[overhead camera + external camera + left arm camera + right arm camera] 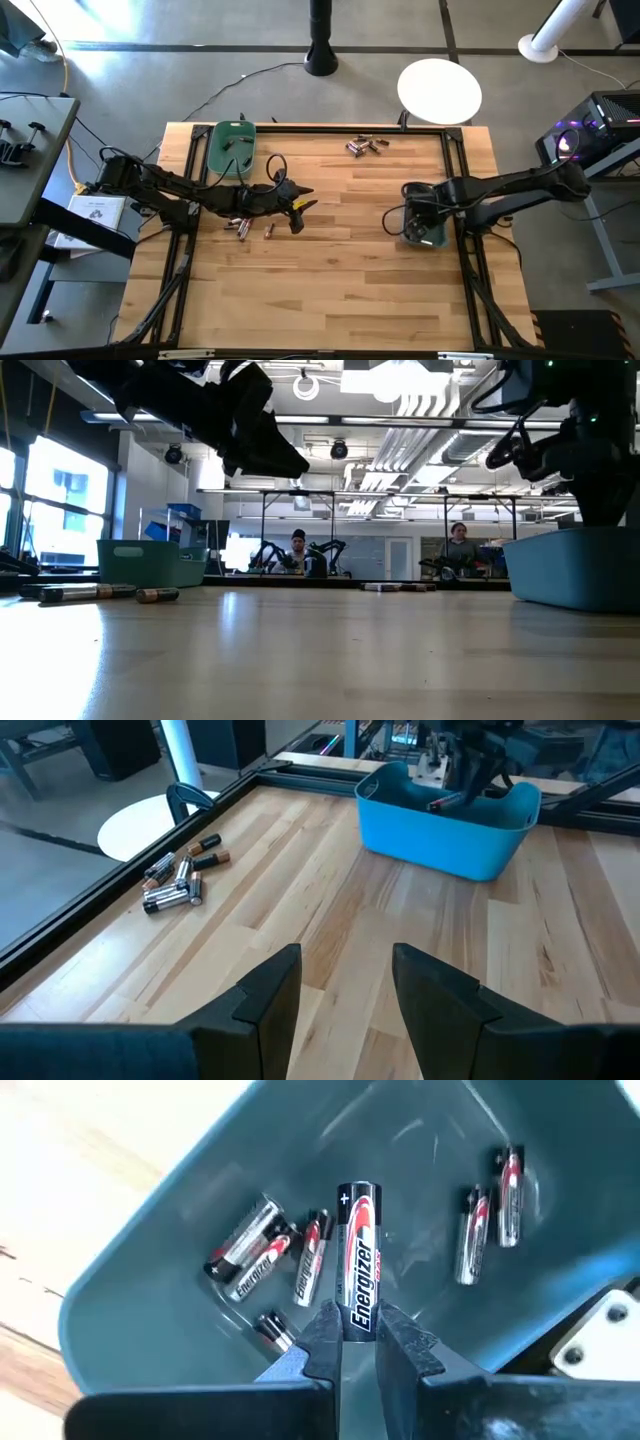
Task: Sort batteries
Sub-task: Put the silver battery into the blue bin
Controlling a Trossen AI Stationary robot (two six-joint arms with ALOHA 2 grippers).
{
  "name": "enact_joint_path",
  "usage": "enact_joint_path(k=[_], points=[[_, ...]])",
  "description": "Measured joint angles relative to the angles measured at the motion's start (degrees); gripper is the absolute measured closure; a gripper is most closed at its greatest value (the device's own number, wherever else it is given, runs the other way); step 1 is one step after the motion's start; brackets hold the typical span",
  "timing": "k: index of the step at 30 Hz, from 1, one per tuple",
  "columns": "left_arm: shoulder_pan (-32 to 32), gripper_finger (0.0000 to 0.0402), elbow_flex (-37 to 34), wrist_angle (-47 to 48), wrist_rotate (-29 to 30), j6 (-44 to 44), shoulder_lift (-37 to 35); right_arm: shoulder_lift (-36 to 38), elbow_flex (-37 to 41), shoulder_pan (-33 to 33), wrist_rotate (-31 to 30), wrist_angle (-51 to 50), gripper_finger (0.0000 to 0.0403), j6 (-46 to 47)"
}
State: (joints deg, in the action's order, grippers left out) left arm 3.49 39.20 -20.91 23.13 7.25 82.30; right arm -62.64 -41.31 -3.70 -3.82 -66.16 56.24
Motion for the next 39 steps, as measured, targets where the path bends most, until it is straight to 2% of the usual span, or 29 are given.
enact_joint_path(k=[8,15,22,28,39], points=[[0.00,0.0248,0.00,-0.33,0.01,0.17,0.01,-1.75,1.41,3.15,1.38,2.15,0.0382,-5.55],[0.00,0.0248,0.00,-0.39,0.01,0.69,0.02,-10.47,1.41,5.88,3.47,5.24,0.0383,-18.72],[0.00,0.0248,0.00,-0.40,0.01,1.14,0.02,-18.12,1.41,7.16,3.72,5.46,0.0383,-24.62],[0.00,0.0248,0.00,-0.42,0.01,1.17,0.01,-20.95,1.32,7.20,5.03,5.84,0.0382,-29.62],[0.00,0.0248,0.00,-0.46,0.00,1.16,0.02,-20.89,0.92,7.20,4.97,4.44,0.0285,-29.16]])
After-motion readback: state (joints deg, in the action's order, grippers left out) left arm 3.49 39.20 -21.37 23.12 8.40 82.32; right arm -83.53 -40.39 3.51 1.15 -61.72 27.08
